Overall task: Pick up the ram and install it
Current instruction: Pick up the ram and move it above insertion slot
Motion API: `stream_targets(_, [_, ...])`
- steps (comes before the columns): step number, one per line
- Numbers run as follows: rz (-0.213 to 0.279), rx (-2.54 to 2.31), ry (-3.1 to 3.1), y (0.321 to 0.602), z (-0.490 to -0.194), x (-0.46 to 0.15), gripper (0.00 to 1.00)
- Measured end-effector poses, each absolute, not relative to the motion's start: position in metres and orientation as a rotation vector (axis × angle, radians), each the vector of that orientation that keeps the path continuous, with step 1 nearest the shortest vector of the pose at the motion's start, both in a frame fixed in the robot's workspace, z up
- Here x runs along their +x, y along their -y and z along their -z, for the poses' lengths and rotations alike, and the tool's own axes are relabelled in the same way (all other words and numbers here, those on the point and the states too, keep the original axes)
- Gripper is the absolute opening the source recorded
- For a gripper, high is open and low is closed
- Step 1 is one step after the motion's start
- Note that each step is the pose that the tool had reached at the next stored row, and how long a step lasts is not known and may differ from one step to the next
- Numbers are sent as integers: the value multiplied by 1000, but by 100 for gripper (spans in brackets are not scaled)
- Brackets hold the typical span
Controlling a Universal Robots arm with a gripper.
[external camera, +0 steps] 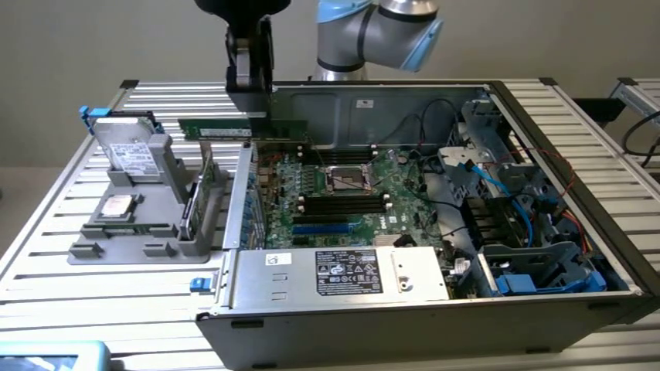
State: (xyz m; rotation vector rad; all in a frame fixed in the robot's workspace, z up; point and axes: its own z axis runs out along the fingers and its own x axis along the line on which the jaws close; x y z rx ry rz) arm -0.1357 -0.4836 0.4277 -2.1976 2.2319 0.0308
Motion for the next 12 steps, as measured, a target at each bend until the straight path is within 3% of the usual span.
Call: stream_targets(12, [-31, -2198, -2232, 482, -420, -81, 13])
